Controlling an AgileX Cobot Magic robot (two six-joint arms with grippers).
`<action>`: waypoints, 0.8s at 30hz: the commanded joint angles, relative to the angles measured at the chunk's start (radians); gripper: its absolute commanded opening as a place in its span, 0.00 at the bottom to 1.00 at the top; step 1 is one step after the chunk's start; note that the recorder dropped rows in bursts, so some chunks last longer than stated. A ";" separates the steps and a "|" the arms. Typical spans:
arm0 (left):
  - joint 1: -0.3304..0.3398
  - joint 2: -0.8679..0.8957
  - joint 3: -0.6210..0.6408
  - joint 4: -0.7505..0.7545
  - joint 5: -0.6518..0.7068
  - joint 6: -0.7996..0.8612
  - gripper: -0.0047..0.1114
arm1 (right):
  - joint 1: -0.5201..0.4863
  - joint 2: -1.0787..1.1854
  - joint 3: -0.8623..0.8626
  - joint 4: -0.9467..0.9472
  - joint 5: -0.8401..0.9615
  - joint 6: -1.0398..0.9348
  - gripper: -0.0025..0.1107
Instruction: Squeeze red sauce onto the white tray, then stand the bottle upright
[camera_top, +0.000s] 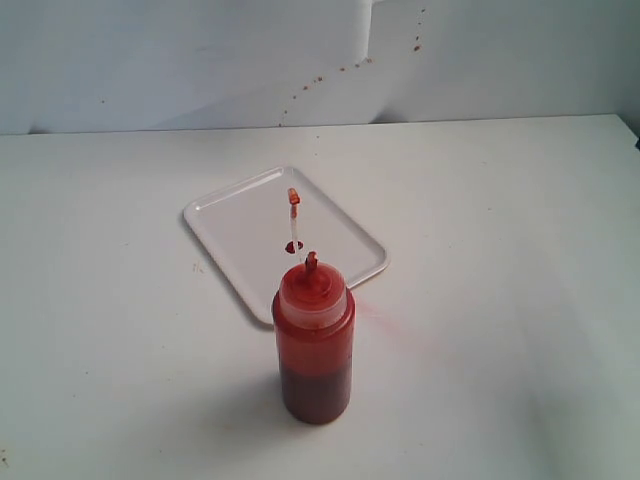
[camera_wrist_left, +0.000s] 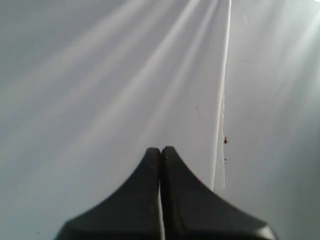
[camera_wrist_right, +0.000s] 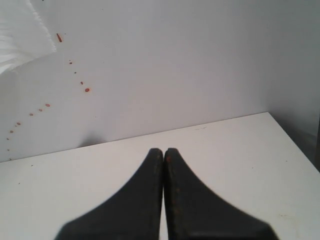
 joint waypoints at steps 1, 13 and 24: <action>0.008 -0.002 0.009 0.000 -0.002 -0.031 0.05 | -0.002 -0.008 0.003 0.002 0.003 -0.010 0.02; 0.008 -0.002 0.105 -0.723 0.041 0.713 0.05 | -0.002 -0.008 0.003 0.004 0.001 -0.010 0.02; 0.008 -0.002 0.182 -0.848 0.332 1.031 0.05 | -0.002 -0.008 0.003 0.004 0.001 -0.010 0.02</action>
